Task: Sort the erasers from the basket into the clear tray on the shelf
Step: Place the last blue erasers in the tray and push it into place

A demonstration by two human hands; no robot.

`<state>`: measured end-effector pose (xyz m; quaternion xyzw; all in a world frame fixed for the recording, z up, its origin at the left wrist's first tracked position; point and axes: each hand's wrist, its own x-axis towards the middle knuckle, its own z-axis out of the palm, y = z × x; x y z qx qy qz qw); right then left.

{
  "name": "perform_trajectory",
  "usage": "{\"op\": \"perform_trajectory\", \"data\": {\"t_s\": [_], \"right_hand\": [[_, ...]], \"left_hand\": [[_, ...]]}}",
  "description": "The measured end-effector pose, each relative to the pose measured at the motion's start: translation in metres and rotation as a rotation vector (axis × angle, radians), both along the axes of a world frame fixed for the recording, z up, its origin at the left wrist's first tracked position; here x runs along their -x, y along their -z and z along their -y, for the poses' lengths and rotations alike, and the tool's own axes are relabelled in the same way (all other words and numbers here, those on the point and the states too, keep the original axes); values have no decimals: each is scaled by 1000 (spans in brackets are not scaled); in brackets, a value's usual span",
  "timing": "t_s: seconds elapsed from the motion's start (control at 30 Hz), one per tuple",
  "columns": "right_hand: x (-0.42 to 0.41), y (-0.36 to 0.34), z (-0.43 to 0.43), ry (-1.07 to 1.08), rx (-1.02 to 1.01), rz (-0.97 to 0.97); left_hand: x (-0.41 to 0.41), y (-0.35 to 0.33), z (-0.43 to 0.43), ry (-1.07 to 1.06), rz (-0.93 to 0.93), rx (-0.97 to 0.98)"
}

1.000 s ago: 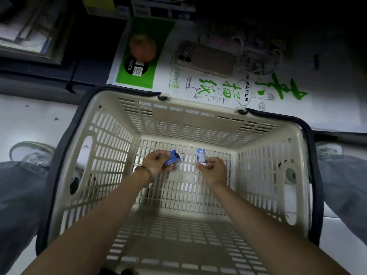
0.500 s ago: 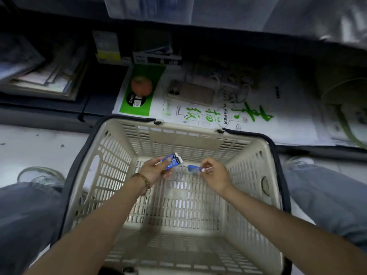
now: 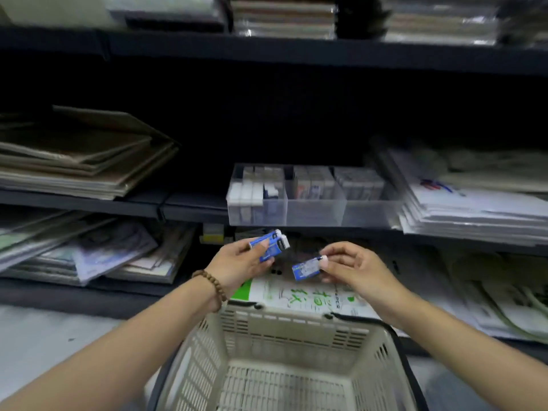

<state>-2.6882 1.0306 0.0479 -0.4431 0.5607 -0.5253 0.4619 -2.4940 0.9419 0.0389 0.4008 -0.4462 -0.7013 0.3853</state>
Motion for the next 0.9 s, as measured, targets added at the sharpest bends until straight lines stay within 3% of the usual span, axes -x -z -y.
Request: {"op": "perform_trajectory", "data": {"t_s": [0.1, 0.37, 0.57, 0.9], "right_hand": [[-12, -27, 9, -9, 76, 108], [-23, -31, 16, 103, 130, 106], [-29, -23, 21, 97, 94, 110], [-41, -47, 38, -29, 74, 277]], "left_hand": [[0, -23, -1, -20, -136, 19], [19, -30, -9, 83, -26, 90], [20, -33, -9, 151, -94, 81], [0, -52, 10, 210, 350, 507]]}}
